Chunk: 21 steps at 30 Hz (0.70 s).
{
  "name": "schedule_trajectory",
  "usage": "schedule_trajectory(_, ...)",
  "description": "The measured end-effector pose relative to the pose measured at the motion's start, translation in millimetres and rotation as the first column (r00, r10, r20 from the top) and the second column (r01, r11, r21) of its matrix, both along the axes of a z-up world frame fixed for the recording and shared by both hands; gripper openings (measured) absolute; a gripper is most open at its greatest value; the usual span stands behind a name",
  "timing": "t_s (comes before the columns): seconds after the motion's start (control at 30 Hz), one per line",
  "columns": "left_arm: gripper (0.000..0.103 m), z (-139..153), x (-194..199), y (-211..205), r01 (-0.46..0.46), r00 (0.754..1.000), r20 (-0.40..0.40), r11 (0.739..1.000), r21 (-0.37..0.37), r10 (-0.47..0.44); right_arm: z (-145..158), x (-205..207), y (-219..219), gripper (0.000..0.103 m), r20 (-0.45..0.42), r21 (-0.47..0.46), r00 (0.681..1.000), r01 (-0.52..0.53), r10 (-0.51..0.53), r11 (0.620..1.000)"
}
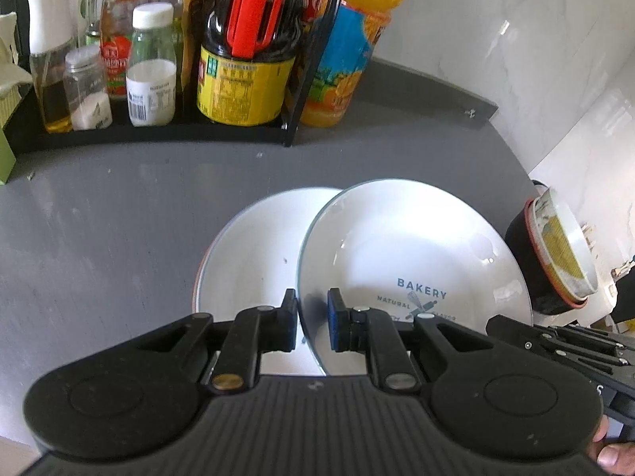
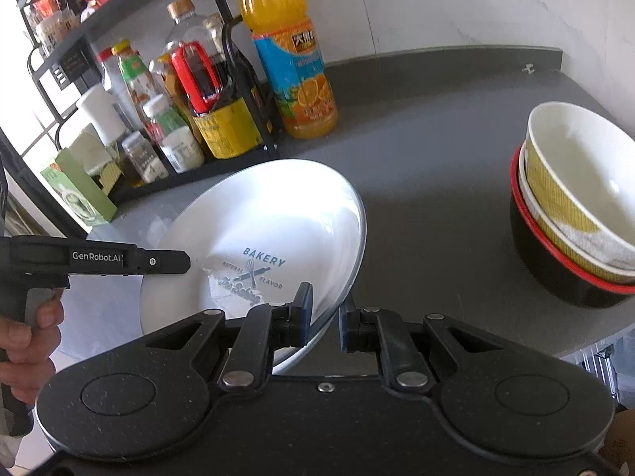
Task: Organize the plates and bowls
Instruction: 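Lower the 'BAKERY' plate with both grippers onto the 'Sweet' plate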
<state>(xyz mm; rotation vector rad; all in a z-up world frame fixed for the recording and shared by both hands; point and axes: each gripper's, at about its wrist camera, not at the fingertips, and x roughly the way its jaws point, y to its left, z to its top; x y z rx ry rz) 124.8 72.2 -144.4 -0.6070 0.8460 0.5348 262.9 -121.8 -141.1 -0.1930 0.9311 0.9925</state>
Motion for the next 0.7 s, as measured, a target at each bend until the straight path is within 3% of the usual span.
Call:
schedule_trajectory(0.33,0.015,-19.6,3.8,3.9,-0.009,0.998,-0.054,1.000,-0.027,0.008,-10.3,-7.2,6.9,0.014,0.014,-0.066,1.000,-0.004,0.004,0.998)
schedule_trajectory(0.7,0.018,-27.2,7.8,6.8,0.009,0.994,-0.109,1.000,0.010,-0.008,-16.0,-15.8,24.1,0.014,0.033,-0.132,0.999,0.011,-0.007,0.991)
